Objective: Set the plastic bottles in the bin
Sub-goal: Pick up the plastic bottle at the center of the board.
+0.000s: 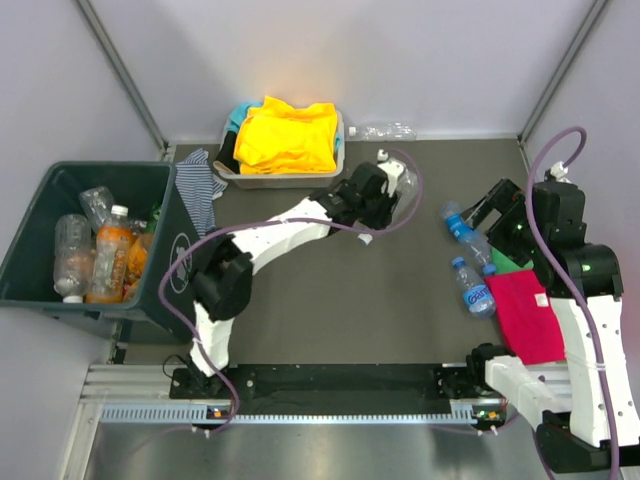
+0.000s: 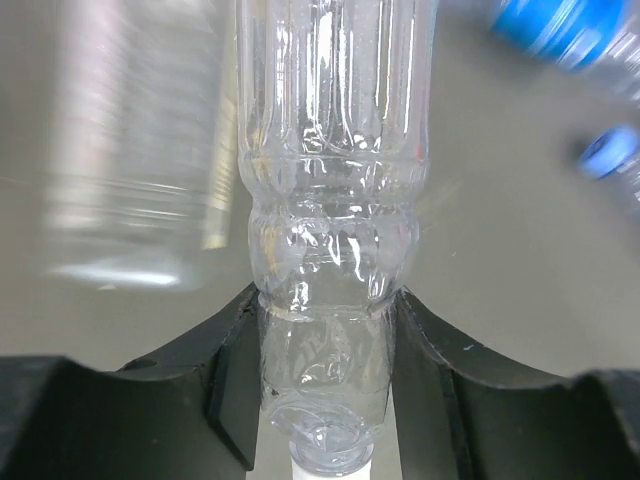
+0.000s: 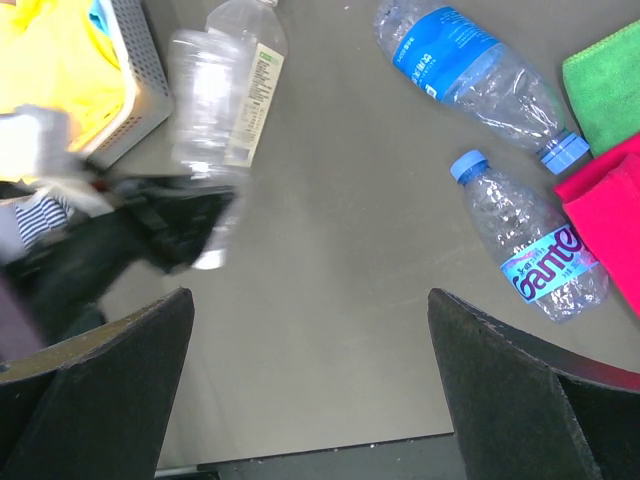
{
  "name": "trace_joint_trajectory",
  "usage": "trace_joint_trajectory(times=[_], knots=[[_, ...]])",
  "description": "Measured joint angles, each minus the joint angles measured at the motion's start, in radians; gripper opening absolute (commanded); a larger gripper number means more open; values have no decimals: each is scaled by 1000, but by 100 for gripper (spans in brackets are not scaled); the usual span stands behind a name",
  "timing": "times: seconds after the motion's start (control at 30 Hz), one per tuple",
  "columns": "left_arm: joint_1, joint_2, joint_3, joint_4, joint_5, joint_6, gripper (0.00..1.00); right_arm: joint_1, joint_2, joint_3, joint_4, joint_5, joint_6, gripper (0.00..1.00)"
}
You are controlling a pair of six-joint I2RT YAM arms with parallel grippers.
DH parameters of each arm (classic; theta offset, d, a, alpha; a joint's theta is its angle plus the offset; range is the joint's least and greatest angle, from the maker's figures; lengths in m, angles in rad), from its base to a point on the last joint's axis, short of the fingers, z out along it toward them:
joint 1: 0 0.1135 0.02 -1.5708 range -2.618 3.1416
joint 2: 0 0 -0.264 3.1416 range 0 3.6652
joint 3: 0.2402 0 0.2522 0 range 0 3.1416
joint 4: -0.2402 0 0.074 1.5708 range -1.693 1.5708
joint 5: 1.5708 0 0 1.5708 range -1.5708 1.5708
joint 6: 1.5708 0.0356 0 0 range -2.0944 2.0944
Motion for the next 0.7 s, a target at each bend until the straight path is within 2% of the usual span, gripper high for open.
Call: trace_joint_trajectory(times=[0.23, 0.4, 0.53, 0.7], knots=[[0, -243, -2, -47, -135, 23, 24, 0, 2, 0, 2, -1, 2, 99], [22, -315, 31, -145, -277, 27, 23, 0, 26, 0, 14, -7, 3, 99], [77, -368, 35, -233, -372, 26, 23, 0, 47, -4, 44, -25, 5, 99], [198, -475, 37, -321, -472, 19, 23, 0, 58, -30, 94, -51, 15, 99]])
